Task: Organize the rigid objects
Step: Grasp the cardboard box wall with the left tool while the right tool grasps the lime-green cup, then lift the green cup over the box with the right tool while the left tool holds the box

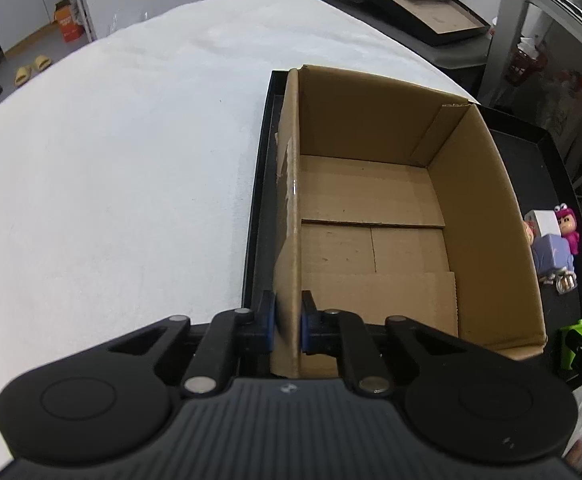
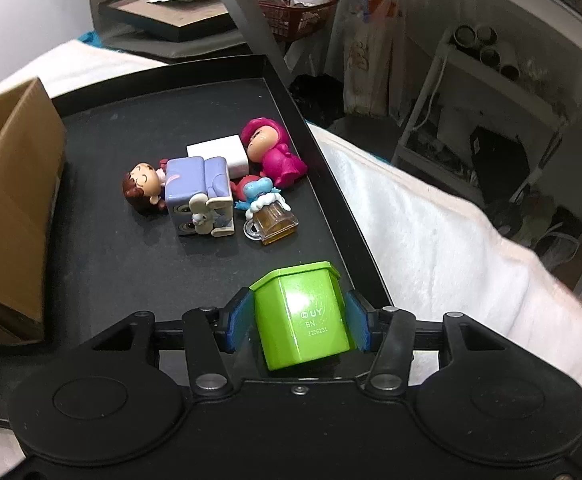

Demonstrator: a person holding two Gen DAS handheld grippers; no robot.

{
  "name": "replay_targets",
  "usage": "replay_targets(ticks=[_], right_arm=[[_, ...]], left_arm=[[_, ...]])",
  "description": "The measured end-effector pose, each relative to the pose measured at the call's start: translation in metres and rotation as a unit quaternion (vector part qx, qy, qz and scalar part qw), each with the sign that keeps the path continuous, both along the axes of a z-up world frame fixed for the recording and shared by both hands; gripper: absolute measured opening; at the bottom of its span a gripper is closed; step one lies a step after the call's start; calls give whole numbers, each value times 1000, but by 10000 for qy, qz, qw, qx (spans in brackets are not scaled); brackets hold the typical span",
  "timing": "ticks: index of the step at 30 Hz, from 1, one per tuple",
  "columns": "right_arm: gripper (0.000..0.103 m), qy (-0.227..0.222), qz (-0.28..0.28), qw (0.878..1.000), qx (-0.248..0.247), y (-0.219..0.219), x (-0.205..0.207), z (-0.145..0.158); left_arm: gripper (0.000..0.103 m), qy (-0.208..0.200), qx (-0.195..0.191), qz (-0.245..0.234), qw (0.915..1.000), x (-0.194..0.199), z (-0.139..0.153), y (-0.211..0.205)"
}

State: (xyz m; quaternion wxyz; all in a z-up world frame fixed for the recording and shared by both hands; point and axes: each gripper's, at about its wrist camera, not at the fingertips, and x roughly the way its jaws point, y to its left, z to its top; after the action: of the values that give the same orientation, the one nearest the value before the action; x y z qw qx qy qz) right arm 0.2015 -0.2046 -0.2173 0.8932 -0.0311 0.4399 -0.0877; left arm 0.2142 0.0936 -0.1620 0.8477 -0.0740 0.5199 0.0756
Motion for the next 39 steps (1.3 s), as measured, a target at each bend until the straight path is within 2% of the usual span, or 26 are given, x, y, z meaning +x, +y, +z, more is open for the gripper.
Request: replay_targets(ticks=[3,5,10,18,31,39], right_arm=[[53,142,-18,9997,-179,3,3,-5],[53,243,-67,9996,-133,0,3,-8],[50,136,80,9997,188,-1,-3,-4],[50,-160,240,9991,295,7,-14,9],[50,-524,642,9964,159,36,-31,41],[50,-483,828,9954,96,53,-30,52]], left_arm=[[11,-32,6,-26,10000,-7,1,-2],[11,-38,1,-51,10000,-12,0,-1],[12,-37,-61,-13,10000,-24,1,6],[12,-195,-150,14,9997,-32,-2,8],[13,-231,-257,-76,9994,-41,-4,11],[13,-298,-254,-181,9991,-45,-6,11]])
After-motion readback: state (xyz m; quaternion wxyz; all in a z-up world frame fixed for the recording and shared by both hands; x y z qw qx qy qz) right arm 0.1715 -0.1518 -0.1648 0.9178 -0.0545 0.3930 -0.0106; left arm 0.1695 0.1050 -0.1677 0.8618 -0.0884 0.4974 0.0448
